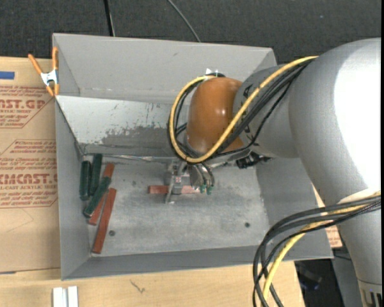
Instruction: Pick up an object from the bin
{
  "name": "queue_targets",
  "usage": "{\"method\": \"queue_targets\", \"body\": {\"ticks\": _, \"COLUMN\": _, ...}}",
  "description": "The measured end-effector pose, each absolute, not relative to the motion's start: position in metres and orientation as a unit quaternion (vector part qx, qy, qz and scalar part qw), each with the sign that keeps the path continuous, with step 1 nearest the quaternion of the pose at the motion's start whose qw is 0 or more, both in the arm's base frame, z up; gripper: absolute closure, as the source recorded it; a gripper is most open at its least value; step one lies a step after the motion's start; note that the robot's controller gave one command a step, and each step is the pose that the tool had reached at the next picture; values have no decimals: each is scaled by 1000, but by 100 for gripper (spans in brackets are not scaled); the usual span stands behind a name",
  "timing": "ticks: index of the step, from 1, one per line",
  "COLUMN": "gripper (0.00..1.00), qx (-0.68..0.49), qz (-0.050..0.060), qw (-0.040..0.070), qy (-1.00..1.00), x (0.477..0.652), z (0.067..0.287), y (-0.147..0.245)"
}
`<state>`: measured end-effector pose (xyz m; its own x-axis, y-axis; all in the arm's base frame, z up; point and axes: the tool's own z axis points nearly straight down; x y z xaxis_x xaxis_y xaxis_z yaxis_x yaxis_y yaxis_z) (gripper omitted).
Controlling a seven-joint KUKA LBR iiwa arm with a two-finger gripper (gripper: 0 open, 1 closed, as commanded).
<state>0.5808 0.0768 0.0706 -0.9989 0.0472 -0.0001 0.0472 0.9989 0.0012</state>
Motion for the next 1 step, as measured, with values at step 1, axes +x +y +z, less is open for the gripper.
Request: {"method": "queue_targets", "body": {"ticks": 1, "gripper": 100, "qx": 22, "qz": 1, "qw": 1, "qy": 1000, "x": 557, "z": 207, "y": 76}}
